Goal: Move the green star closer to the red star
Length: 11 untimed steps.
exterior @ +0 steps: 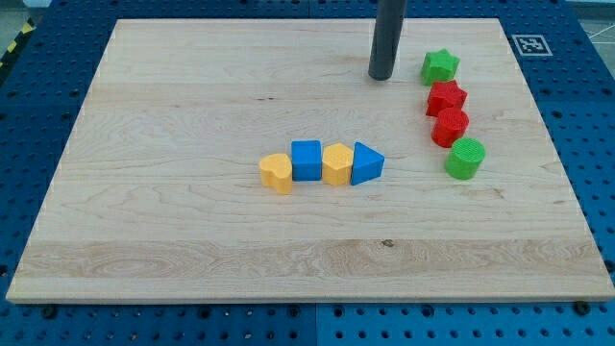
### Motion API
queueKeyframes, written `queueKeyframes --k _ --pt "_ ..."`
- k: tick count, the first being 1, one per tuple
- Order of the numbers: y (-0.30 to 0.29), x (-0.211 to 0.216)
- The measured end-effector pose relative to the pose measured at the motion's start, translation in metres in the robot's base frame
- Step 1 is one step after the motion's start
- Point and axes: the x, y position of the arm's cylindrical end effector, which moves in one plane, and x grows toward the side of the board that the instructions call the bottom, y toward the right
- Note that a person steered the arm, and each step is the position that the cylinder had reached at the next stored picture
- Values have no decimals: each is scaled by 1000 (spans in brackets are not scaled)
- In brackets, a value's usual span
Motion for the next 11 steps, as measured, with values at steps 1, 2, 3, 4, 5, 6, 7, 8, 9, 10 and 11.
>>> queueKeyframes --k 1,2,3,4,5,6,7,8,9,10,11 --pt "1 -56" --pt "6 -93" --pt "63 -94" --pt "81 -94" --pt "122 -80" --pt "122 -80" --pt "117 -77" --pt "109 -49" --pt "109 -17" --pt "109 7" --pt "98 28"
